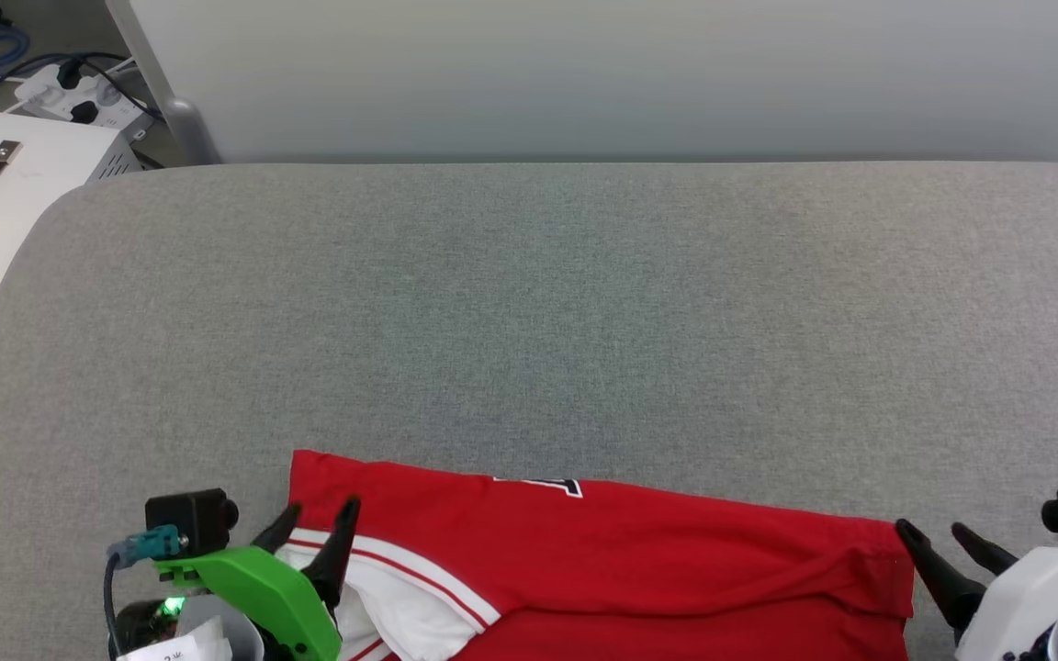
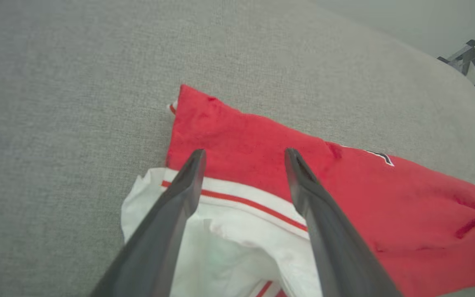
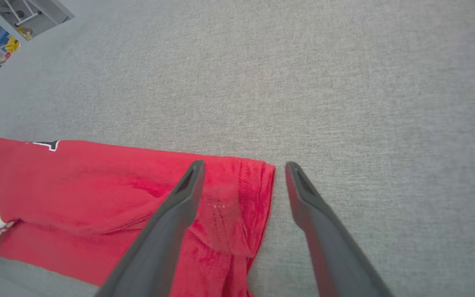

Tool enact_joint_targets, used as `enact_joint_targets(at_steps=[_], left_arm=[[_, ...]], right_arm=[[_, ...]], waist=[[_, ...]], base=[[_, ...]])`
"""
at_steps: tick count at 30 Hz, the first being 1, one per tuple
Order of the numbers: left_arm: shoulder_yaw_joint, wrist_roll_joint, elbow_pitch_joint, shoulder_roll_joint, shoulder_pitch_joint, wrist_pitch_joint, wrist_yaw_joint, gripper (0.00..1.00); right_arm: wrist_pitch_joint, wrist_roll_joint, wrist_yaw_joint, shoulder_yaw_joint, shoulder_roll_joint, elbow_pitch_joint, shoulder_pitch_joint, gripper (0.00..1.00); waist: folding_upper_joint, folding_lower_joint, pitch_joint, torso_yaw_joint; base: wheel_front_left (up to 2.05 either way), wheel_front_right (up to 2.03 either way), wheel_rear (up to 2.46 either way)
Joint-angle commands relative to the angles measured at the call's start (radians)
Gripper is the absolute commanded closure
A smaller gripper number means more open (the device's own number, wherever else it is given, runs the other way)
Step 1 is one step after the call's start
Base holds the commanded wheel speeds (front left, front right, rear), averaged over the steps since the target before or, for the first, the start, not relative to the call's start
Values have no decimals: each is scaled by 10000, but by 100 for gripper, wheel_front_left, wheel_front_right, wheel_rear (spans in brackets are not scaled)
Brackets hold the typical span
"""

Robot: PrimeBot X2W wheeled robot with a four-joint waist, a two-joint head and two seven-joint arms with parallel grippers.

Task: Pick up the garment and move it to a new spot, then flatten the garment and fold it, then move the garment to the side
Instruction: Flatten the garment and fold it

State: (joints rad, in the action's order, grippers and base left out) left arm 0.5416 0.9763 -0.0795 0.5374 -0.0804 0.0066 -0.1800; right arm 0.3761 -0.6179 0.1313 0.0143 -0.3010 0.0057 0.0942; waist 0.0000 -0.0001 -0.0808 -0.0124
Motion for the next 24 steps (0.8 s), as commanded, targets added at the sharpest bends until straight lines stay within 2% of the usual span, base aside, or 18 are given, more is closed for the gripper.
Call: enact_joint_targets(at_steps=[1,9,11,12,18,24], left_arm=[[-86,-238,61,-54,-267,-334,47,0],[-483,-1306,304,-455,-564,-2254,-303,0],[-600,-1600,346,-601,-621,-2474,-385,0],[-781,-2119,460,-851,-718,-2632,-374,0],[-1197,-3010,688,-1399,-740,-2678,-159,0],[-1489,-3619,797,-1862,-623,-2681,69,0]], right_arm=[[230,148,-6,-216,-75,-102,176,0],[1929,276,-6,-1327,-165,-435,486,0],[2196,266,-6,-1357,-79,-489,524,0],[2381,264,-6,-1336,115,-525,543,0],[2487,241,-6,-1065,473,-339,471,0],[2455,26,-6,-598,627,444,258,0]], waist=[[0,1,23,-12],[0,1,-60,-205],[0,1,-132,-276],[0,1,-289,-417],[0,1,-585,-666],[0,1,-803,-813]], base=[[0,0,0],[0,0,0],[0,0,0],[0,0,0],[0,0,0],[0,0,0]])
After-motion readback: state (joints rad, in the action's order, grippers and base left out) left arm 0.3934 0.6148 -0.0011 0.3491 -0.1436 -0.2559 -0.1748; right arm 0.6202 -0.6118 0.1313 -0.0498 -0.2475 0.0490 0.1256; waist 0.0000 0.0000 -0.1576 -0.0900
